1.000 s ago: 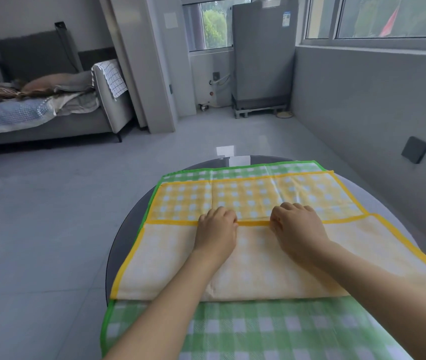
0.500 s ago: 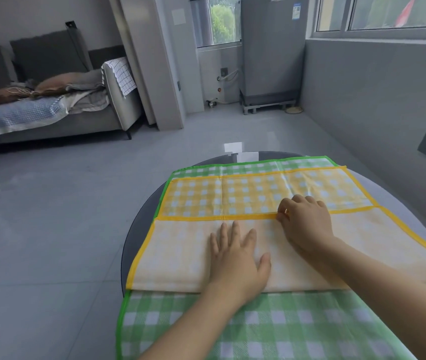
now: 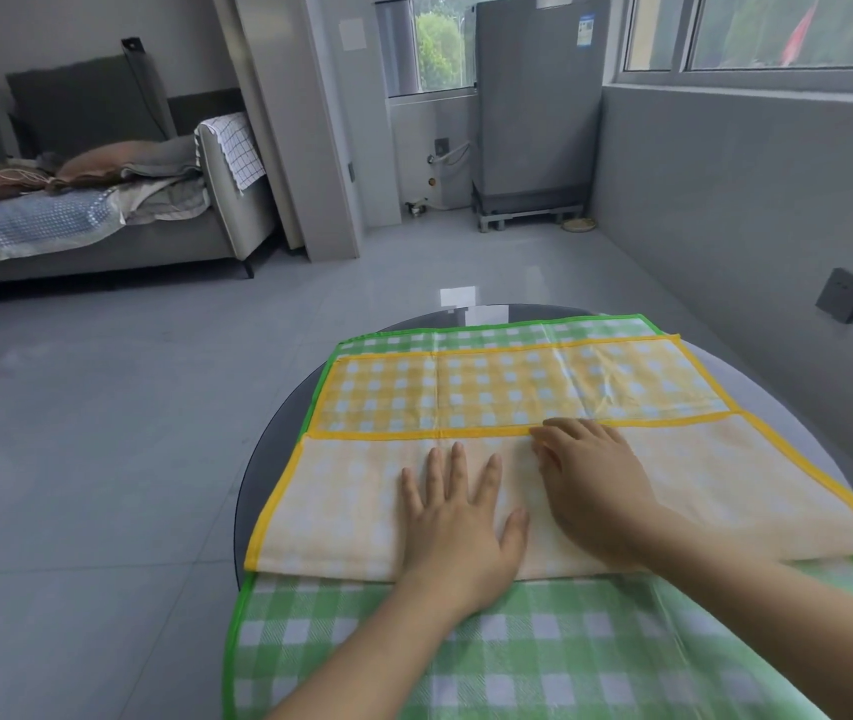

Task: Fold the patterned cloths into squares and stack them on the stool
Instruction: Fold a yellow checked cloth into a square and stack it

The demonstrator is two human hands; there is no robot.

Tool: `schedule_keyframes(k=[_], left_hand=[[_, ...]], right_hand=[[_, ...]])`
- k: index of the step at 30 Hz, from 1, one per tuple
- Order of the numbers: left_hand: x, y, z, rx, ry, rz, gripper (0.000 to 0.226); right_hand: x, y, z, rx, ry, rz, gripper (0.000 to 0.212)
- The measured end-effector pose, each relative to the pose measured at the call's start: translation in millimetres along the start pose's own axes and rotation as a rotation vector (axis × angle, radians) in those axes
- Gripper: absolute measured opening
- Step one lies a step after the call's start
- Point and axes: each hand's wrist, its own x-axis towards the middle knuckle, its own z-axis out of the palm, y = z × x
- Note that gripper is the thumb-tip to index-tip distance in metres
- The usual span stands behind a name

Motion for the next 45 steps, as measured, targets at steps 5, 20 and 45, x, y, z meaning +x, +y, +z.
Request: schedule_keyframes(k=[5,20,45], left_hand=[[-0.4,-0.2,-1.9,0.026,-0.015,-0.020,0.071],[-3.9,-0.1,-6.0,0.056,-0.047,-0.020,0.064],[-2.4,-11.6,-6.2,-0.001,-0.005,-0.035,0.070]], right_hand=[[-26.4,-3.1,-3.3,0.016,-0.252,-0.036,0.081],[-48.2,71.2,-26.6,-0.131,-0.315,0.099,0.100],[-11.8,8.9,3.6,-0.017,-0.259,-0.043,0.068]])
